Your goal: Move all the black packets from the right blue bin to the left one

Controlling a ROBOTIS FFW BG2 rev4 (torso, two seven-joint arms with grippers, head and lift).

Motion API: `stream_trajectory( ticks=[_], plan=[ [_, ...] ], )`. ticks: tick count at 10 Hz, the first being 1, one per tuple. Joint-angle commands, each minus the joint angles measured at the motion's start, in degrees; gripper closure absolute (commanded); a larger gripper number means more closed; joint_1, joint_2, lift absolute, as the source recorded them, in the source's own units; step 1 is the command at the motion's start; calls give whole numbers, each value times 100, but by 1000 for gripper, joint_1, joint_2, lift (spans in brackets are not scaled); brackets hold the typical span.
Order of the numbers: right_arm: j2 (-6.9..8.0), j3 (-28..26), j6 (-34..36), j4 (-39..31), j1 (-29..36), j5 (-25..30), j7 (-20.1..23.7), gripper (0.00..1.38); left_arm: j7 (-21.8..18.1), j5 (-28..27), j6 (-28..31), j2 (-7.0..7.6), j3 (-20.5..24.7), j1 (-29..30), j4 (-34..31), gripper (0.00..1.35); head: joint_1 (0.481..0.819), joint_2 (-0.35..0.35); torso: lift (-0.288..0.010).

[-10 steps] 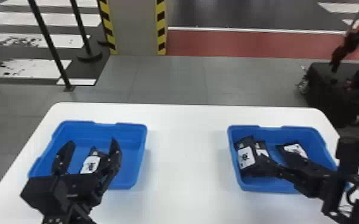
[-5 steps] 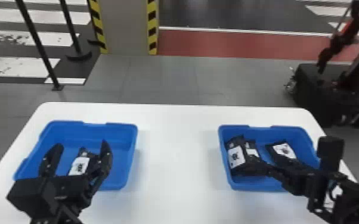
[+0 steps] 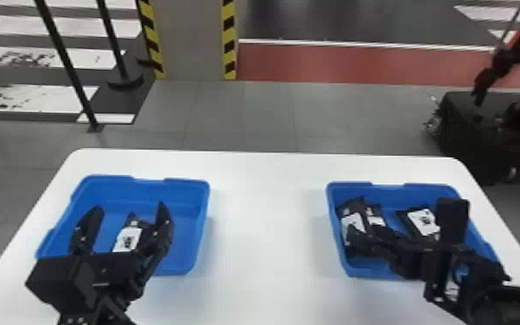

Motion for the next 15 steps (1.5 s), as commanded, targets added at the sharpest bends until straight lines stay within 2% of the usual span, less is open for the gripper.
stream_trajectory(
  ticks=[1,2,3,7,9,10,11,12,13,15],
  plan=[
    [58,152,-11,138,-98,-6,-1,584,8,0,-1,9,0,-2,0,107,695,9,-110],
    [102,152,60,110,-84,-41,8,923,0,0,-1,18,-9,-2,0,107,695,27,-110],
    [128,143,60,53,-28,-146,8,1167,0,0,-15,27,-9,-16,14,107,695,39,-110],
    [128,125,-25,-607,408,-516,-221,1168,0,26,-113,35,-35,-45,127,108,695,48,-110],
    [128,-6,-11,-1887,1139,-806,-300,1168,0,281,-310,35,-97,-59,141,107,695,50,-110],
    [84,-94,-11,-2323,1322,-1122,-230,1168,-9,563,-423,35,-176,-59,141,108,695,50,-110],
    [-48,-85,-11,-2267,1168,-1509,140,1168,-27,817,-521,53,-264,-87,141,110,695,52,-110],
    [-135,-77,102,-1915,760,-1737,667,1168,-71,1064,-563,79,-387,-129,141,116,695,62,-110],
    [-144,-68,299,-1367,225,-1851,1221,1168,-290,1767,-507,114,-563,-213,141,116,695,75,-110],
    [-197,380,411,602,-1209,-1931,2750,1168,-730,2795,-535,167,-879,-424,127,117,695,75,-110]
  ],
)
